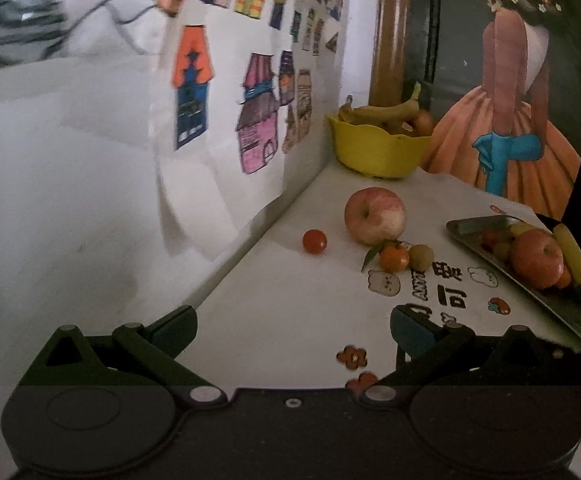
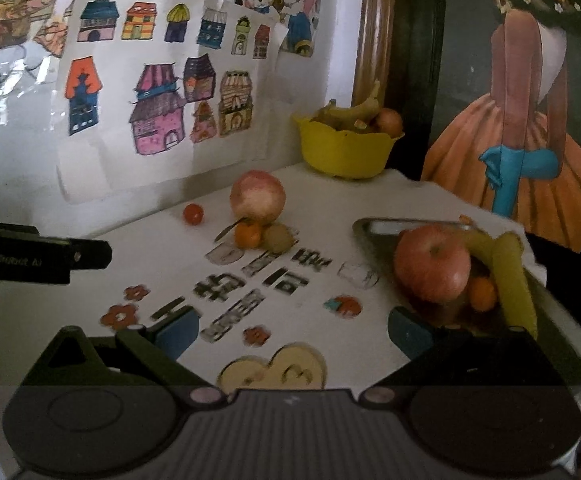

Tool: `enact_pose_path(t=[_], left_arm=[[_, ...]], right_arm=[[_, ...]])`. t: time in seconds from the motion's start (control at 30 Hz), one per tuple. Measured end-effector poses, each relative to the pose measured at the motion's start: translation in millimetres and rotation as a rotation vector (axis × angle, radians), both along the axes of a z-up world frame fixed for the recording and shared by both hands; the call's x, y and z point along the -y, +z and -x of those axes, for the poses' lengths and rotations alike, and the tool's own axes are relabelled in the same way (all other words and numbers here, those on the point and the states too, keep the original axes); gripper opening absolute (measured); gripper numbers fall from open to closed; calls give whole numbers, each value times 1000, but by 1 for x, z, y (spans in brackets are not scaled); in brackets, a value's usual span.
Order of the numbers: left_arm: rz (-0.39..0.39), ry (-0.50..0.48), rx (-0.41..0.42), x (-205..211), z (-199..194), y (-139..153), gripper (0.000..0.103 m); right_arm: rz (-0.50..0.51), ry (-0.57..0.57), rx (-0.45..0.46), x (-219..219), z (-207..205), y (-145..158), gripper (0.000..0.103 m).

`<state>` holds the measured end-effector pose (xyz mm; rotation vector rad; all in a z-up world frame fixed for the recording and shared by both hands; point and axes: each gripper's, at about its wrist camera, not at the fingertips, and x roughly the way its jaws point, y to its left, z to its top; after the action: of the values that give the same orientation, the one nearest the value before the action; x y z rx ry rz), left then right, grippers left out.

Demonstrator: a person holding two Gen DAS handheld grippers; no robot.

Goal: Organize fruits
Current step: 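Move the left gripper toward the cherry tomato while the right gripper approaches the mandarin and kiwi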

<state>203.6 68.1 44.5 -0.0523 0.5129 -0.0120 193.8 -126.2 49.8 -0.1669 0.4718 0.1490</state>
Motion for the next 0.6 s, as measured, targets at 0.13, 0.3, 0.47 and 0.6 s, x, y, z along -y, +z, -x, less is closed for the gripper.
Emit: enact_pose_path(t=[0.13, 0.3, 0.47, 0.6], left_arm=[[-40, -7, -2, 8, -21, 0, 102], [-60, 2, -4, 12, -49, 1, 102], [-43, 25, -28, 17, -84, -3, 102], [-41, 33, -52, 23, -110, -10, 102]], right_arm=[[37, 2, 21, 2, -20, 5, 103], [26, 7, 36, 5, -43, 4, 103], [-24, -2, 32, 10, -58, 1, 103], [-56, 3, 13, 16, -64, -4, 103]])
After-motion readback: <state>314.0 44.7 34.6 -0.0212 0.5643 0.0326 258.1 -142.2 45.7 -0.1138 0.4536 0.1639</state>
